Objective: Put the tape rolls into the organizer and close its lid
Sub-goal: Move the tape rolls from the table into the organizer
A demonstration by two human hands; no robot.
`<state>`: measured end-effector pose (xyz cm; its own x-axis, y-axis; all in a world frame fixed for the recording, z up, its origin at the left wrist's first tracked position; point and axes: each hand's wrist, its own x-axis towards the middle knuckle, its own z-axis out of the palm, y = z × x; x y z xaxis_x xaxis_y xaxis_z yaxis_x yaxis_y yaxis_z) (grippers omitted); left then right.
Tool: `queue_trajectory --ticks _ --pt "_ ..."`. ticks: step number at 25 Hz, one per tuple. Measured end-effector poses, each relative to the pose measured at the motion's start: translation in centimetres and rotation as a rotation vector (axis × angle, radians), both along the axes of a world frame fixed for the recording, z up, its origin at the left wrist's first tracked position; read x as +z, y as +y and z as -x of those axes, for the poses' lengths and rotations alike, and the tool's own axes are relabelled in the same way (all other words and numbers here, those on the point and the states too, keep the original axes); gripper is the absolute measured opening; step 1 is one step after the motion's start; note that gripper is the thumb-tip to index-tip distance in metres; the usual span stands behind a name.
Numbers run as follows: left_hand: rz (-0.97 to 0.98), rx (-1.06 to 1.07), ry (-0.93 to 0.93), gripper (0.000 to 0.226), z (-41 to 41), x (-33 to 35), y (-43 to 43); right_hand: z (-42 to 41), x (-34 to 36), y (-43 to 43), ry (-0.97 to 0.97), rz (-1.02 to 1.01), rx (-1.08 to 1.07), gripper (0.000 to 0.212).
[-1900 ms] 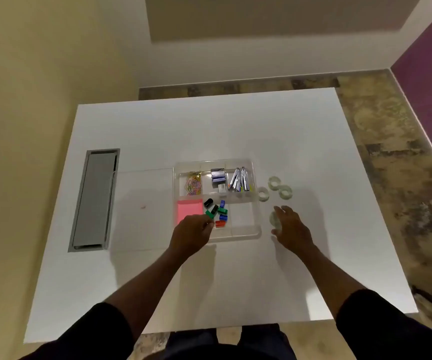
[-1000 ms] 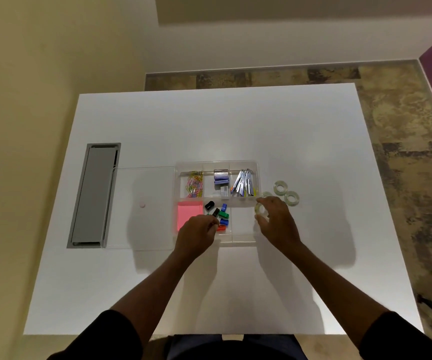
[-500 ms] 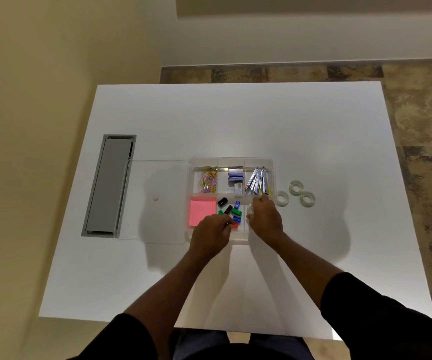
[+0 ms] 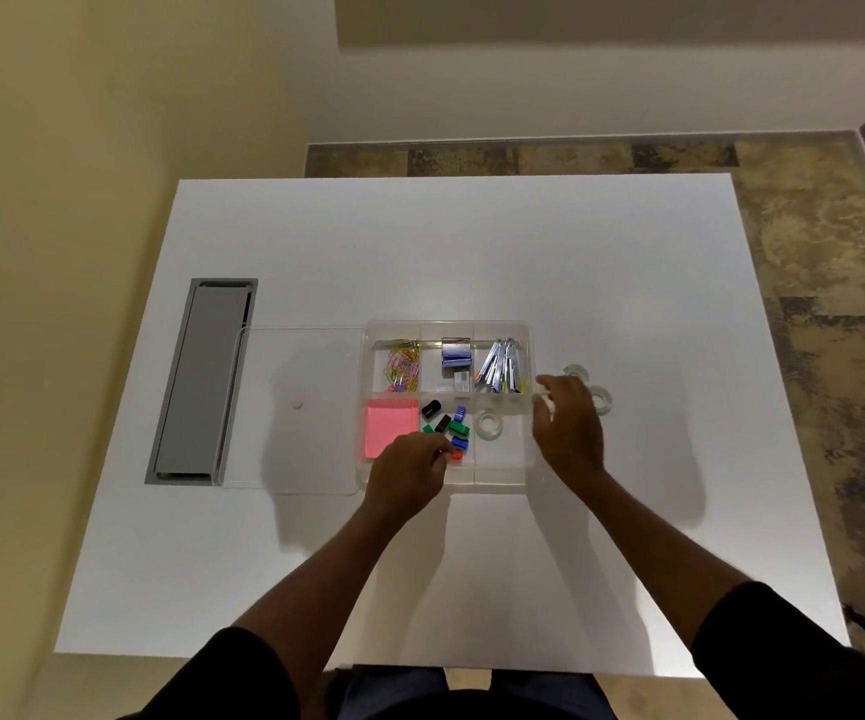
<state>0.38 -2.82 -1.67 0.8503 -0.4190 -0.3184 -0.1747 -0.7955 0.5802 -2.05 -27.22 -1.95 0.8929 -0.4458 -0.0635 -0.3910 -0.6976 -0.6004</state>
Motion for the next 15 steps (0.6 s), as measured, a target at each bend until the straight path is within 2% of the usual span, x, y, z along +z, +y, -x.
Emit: queue_trajectory --ticks 3,6,10,15 --pt "-0.012 -0.017 -0.005 0.022 0.1 0.1 -0.3 0.1 -0.2 -3.5 0.156 0.036 -0.115 0.045" --pt "0.009 -0.022 -0.021 0.021 0.3 0.1 -0.7 0.3 -1.0 -6.4 0.382 0.028 -0.113 0.058" --pt "0.016 0.003 -0.031 0.019 0.6 -0.1 -0.9 0.8 -1.8 -7.7 0.420 0.033 -0.059 0.039" --pt "0.011 -0.012 -0.024 0.021 1.2 -0.4 -1.3 1.3 -2.0 -7.0 0.458 0.120 -0.062 0.038"
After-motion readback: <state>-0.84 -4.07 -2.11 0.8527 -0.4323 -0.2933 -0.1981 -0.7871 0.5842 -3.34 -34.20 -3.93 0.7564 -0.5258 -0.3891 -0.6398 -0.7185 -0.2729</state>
